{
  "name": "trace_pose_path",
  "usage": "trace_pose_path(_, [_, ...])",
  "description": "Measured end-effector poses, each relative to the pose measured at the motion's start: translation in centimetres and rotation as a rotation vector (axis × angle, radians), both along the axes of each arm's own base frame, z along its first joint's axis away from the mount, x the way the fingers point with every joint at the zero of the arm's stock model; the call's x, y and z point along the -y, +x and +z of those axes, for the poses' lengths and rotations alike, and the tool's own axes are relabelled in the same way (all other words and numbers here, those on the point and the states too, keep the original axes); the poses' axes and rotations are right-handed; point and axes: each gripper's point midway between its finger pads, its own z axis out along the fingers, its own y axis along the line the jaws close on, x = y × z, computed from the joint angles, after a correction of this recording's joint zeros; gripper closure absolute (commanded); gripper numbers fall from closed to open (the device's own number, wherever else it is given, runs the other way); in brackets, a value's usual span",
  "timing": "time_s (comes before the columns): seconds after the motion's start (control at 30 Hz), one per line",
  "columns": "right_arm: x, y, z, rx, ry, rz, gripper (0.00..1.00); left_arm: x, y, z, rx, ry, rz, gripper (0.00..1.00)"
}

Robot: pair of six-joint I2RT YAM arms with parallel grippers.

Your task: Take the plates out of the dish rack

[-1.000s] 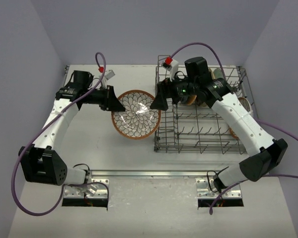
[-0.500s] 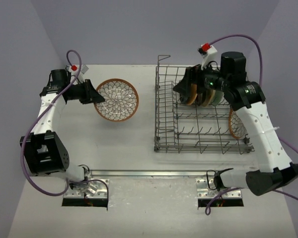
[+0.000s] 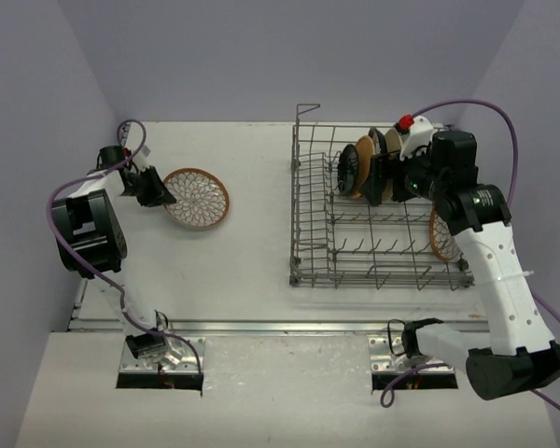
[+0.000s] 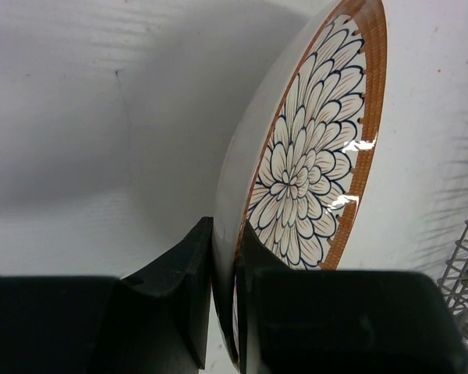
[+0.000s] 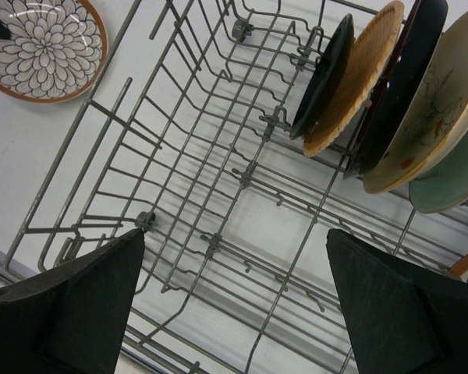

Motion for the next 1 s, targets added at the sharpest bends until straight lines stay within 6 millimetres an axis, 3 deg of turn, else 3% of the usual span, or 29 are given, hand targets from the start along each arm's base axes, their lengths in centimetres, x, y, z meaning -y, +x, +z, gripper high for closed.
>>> trace_pose_path(0.17, [1.5,0.1,-0.5,-0.021,-0.023,-0.041,0.01,-0.4,1.8,-0.3,0.033,-0.007,0.021,0.95])
trace_pose_path(0.27, [3.0,0.4,-0.7,-0.046,-0.031,-0.082,0.01,-0.6,2.6,-0.6,0.049,-0.007,0.029,0.74])
trace_pose_path(0.37, [4.5,0.9,-1.0,-0.066,-0.036,-0.125,0.01,-1.2,3.0,-1.3,0.049,0.018,0.046,0.58])
trace_pose_path(0.6, [5.7,0.5,-1.6,-0.099,-0.066,-0.137,0.01,-3.1,3.2,-2.8,0.025,0.116,0.087,0.50])
trace_pose_path(0.77, [8.0,0.9,-0.8,-0.091,-0.133,-0.190,0.01,-5.0,3.4,-2.8,0.025,0.218,0.131,0.44])
trace_pose_path(0.87, [10.0,1.6,-1.2,-0.114,-0.179,-0.235,0.01,-6.4,3.4,-1.3,0.055,0.294,0.164,0.43])
trace_pose_path(0.9, [10.8,1.7,-1.5,-0.126,-0.190,-0.253,0.01,-6.7,3.5,-0.4,0.074,0.323,0.172,0.38])
trace_pose_path(0.93, [11.6,1.7,-2.0,-0.144,-0.210,-0.272,0.01,-6.9,3.5,0.8,0.099,0.351,0.180,0.31])
trace_pose_path(1.0, [13.4,1.8,-2.9,-0.179,-0.255,-0.314,0.01,-7.5,3.5,4.0,0.173,0.414,0.194,0.28])
